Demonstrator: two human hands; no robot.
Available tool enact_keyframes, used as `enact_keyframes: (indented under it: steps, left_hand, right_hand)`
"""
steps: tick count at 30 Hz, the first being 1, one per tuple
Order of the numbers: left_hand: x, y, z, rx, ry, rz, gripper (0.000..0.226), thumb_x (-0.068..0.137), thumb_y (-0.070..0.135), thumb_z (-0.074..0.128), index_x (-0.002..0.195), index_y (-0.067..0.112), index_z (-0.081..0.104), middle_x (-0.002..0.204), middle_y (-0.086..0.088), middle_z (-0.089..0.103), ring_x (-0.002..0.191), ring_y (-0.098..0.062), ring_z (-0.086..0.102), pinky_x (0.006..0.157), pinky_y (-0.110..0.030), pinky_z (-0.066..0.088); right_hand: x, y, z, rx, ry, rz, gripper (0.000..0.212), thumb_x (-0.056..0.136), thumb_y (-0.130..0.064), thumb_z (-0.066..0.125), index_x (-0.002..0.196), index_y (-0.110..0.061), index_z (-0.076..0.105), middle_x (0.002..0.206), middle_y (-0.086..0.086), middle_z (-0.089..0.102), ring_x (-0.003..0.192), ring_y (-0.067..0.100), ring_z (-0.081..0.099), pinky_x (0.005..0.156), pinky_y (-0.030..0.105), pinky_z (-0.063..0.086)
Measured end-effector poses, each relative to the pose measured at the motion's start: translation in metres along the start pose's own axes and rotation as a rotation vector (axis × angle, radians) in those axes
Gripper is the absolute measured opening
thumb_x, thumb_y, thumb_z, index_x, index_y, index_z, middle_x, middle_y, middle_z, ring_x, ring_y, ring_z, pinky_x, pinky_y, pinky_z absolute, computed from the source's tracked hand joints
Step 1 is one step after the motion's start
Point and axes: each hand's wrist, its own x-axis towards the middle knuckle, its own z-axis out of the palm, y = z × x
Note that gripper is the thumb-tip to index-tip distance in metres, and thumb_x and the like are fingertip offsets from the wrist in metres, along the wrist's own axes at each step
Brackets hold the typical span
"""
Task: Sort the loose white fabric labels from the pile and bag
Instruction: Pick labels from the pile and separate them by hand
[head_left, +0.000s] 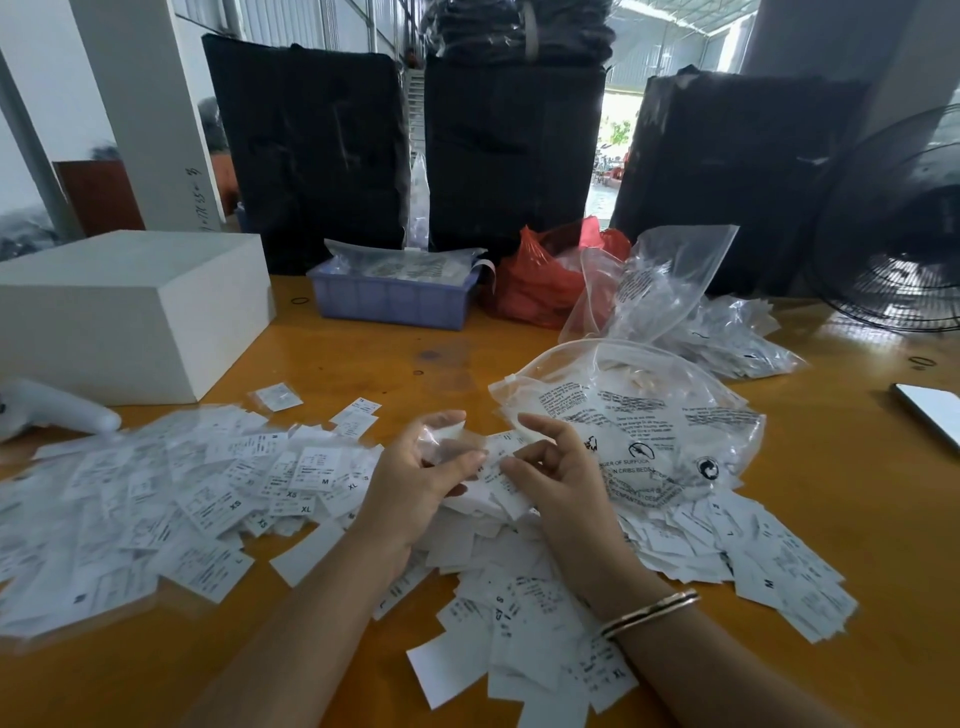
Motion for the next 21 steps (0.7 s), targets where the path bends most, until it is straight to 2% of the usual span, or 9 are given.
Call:
enact_keyframes:
  steps: [4,9,12,14,17,21]
  left_hand:
    - [0.0025,-0.0007,-0.0008,-0.007,0.037,-0.009,0.033,0.074,0.031,0.079,0.099,0.047,0.063,0.091,0.001,0.074,0.08,-0.007,0.07,0.076,-0.03,0.055]
    - [0.0026,0.002,-0.0022,-0.122,0.043,-0.013,0.038,0.07,0.028,0.08,0.104,0.038,0.065,0.087,0.004,0.073,0.077,-0.008,0.069,0.065,-0.021,0.051]
    - [0.0013,0.0029,-0.0021,-0.149,0.043,-0.014,0.037,0.071,0.027,0.079,0.104,0.037,0.065,0.086,0.005,0.073,0.074,-0.006,0.069,0.058,-0.015,0.05]
    - [0.0006,0.0032,-0.0014,-0.12,0.041,-0.011,0.035,0.075,0.027,0.078,0.104,0.04,0.064,0.091,0.006,0.073,0.08,-0.008,0.069,0.064,-0.02,0.051]
    - [0.0007,0.0041,-0.0005,-0.055,0.008,0.0,0.034,0.081,0.027,0.073,0.107,0.043,0.06,0.098,0.015,0.072,0.091,-0.006,0.066,0.08,-0.03,0.048]
    - [-0.0006,0.0064,-0.0002,-0.01,-0.021,0.031,0.034,0.083,0.027,0.071,0.11,0.04,0.056,0.098,0.02,0.071,0.089,0.0,0.065,0.087,-0.034,0.046]
  right_hand:
    - [0.0004,0.0001,0.0003,0.028,-0.008,0.004,0.037,0.084,-0.004,0.068,0.109,-0.03,0.058,0.069,-0.007,0.063,0.068,0.01,0.06,0.063,0.022,0.051]
    - [0.0019,0.0006,-0.005,0.269,0.062,0.02,0.037,0.085,0.0,0.064,0.114,-0.021,0.059,0.07,-0.004,0.063,0.066,0.011,0.063,0.061,0.02,0.052]
    - [0.0022,0.0008,-0.0054,0.295,0.079,0.017,0.037,0.085,0.0,0.064,0.114,-0.021,0.059,0.071,-0.002,0.064,0.066,0.011,0.063,0.061,0.02,0.052]
    - [0.0016,0.001,-0.0032,0.274,0.077,0.019,0.037,0.084,0.0,0.065,0.114,-0.023,0.059,0.072,-0.002,0.064,0.067,0.011,0.063,0.061,0.02,0.052]
    - [0.001,0.0009,-0.0003,0.255,0.083,0.016,0.038,0.084,0.001,0.065,0.113,-0.023,0.059,0.074,0.001,0.062,0.068,0.013,0.06,0.062,0.021,0.053]
    - [-0.0001,-0.0008,0.0002,0.247,0.084,0.018,0.037,0.085,0.001,0.064,0.112,-0.024,0.059,0.075,0.001,0.06,0.071,0.015,0.058,0.066,0.025,0.052]
